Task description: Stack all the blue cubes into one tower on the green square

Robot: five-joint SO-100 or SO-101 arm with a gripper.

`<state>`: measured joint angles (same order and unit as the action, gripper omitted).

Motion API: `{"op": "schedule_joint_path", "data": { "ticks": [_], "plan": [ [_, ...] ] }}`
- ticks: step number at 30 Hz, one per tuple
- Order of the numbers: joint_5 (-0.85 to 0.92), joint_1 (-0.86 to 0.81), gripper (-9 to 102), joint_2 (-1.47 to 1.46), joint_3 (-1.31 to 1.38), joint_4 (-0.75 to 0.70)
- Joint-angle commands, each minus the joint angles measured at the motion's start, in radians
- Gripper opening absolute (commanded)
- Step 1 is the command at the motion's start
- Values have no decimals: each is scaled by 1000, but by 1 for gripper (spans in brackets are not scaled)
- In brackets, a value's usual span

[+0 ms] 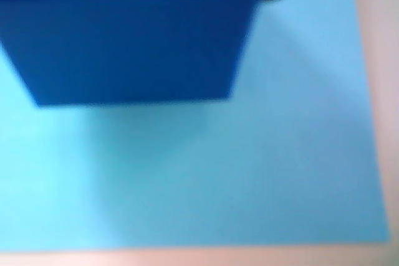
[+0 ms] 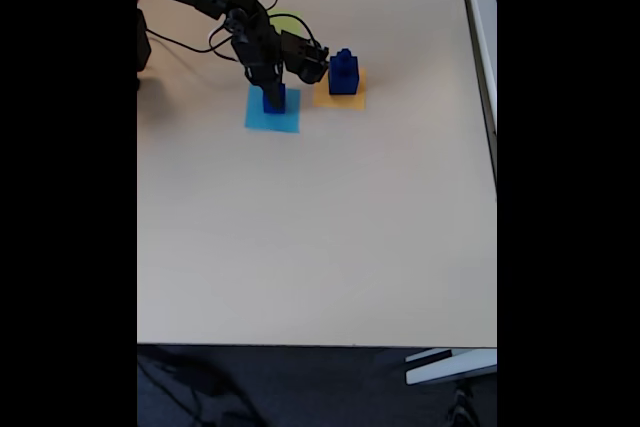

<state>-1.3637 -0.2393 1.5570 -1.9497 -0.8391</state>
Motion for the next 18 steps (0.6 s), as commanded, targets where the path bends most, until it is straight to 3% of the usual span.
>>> {"op": "schedule_joint_path", "data": {
  "ticks": [1, 18],
  "plan": [
    [8, -6, 10, 63, 3, 18],
    [9, -5, 17, 67, 0, 18]
  ]
}}
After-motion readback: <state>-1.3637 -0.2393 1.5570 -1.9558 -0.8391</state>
